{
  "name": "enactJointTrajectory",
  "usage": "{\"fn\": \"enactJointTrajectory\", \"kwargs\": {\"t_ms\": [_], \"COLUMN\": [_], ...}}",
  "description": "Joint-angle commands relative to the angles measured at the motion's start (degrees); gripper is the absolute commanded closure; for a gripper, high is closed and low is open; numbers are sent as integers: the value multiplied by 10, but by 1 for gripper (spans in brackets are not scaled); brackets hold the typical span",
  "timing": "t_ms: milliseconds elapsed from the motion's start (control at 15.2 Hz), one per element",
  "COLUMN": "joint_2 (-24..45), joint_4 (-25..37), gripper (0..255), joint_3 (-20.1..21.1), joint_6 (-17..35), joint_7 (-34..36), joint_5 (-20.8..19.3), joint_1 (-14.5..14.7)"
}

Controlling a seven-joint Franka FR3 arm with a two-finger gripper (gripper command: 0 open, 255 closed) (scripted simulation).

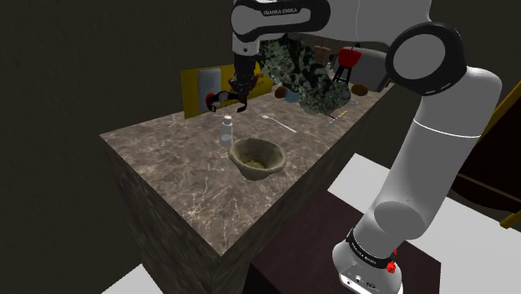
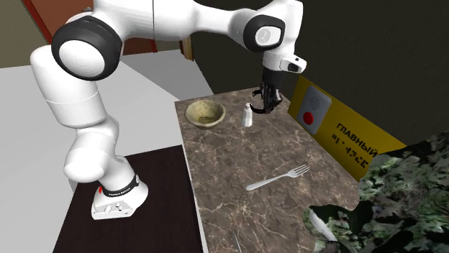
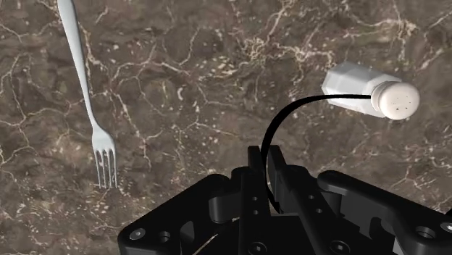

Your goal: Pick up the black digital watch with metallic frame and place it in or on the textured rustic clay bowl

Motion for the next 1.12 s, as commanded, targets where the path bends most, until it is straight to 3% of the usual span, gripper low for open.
{"fn": "enactJointTrajectory", "kwargs": {"t_ms": [0, 528, 1056], "joint_2": [1, 6, -176], "joint_4": [16, 78, -139], "gripper": [255, 255, 255], "joint_3": [0, 0, 17], "joint_6": [-16, -73, -38], "joint_7": [-2, -4, 30], "joint_5": [0, 0, 14], "joint_1": [0, 0, 17]}}
